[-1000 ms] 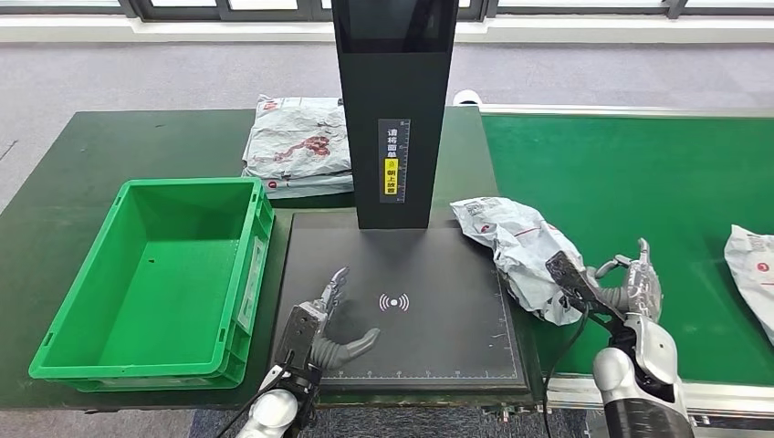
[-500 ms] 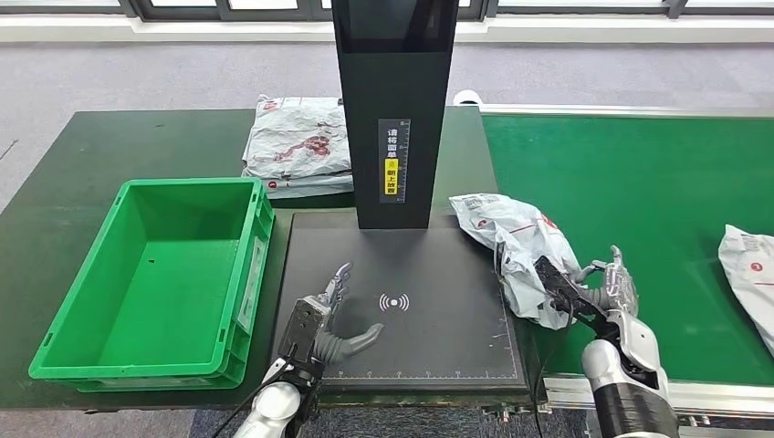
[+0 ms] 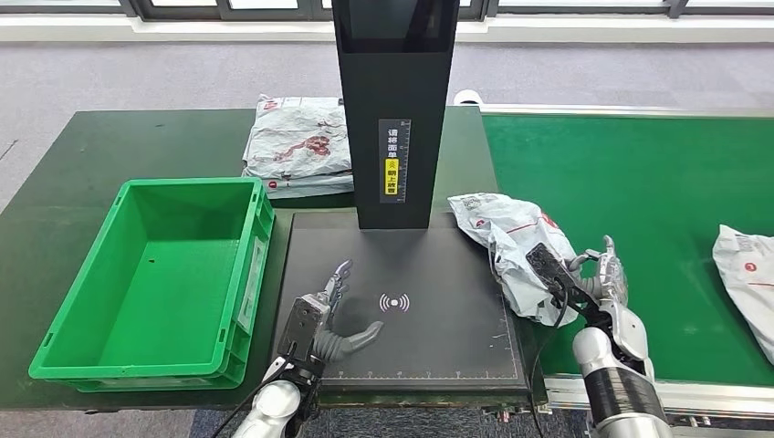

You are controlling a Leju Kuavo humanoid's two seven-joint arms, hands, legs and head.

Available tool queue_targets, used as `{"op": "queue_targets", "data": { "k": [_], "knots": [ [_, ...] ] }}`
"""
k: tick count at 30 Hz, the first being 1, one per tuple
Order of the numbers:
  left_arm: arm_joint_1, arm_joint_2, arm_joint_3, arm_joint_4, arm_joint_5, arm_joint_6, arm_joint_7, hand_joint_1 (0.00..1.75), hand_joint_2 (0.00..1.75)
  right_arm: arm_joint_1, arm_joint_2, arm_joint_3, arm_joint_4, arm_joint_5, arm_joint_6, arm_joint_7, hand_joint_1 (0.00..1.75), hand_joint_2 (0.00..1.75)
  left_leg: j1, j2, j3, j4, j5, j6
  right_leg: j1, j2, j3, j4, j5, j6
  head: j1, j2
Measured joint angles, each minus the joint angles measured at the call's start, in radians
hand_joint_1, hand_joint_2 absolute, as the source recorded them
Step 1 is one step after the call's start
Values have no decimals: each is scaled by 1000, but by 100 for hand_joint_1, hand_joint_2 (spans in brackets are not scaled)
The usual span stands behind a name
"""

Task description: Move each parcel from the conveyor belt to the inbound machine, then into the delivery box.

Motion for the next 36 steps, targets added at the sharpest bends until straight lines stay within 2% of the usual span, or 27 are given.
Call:
{"op": "queue_targets", "data": {
  "k": [2,6,16,20,36],
  "knots": [
    [0,0,0,0,1,0,-1,0,175,3,0,0,0,-12,-9,-3,0,175,0,0,0,0,0,0,0,0,0,0,0,0,0,0],
    [0,0,0,2,4,1,-4,0,175,7,0,0,-1,-38,-34,-24,0,0,0,0,0,0,0,0,0,0,0,0,0,0,0,0],
    [-10,0,0,18,19,8,-15,0,175,-6,0,0,-1,-64,-66,-38,0,0,0,0,0,0,0,0,0,0,0,0,0,0,0,0],
    [-11,0,0,21,19,8,-15,0,175,-7,0,0,-1,-65,-67,-38,0,175,0,0,0,0,0,0,0,0,0,0,0,0,0,0],
    [-10,0,0,26,22,14,-15,0,175,-6,3,0,-1,-76,-79,-33,0,175,0,0,0,0,0,0,0,0,0,0,0,0,0,0]
  ]
}}
